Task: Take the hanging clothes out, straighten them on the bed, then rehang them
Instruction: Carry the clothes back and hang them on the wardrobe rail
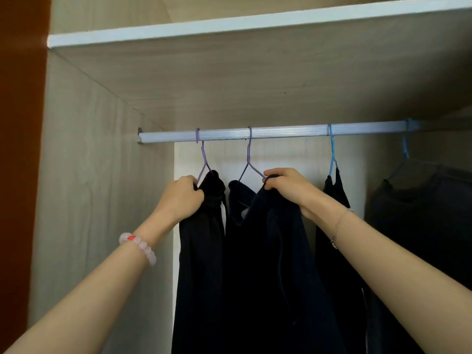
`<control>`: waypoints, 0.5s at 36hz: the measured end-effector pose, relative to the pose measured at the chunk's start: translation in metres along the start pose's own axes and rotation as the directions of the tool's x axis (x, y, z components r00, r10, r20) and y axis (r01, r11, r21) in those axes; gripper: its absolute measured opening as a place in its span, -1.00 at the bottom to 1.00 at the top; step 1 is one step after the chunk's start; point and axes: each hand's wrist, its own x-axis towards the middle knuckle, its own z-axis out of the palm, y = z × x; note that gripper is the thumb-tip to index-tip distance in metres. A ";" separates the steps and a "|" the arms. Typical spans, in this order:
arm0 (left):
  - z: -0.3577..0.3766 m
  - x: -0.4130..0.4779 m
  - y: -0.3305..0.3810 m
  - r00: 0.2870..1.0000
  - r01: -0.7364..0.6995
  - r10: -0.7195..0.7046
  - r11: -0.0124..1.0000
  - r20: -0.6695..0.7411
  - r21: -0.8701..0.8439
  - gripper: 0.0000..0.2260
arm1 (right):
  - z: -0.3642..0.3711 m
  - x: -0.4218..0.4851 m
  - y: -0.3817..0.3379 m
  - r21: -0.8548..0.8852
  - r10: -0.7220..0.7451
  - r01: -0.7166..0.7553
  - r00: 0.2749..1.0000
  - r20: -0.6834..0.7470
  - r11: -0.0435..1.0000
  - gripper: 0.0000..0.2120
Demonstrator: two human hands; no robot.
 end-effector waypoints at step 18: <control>0.043 0.003 0.099 0.984 0.115 -0.088 0.977 0.152 -0.178 -0.57 | -0.013 -0.010 0.008 -0.038 -0.103 0.103 0.995 0.002 0.994 -0.65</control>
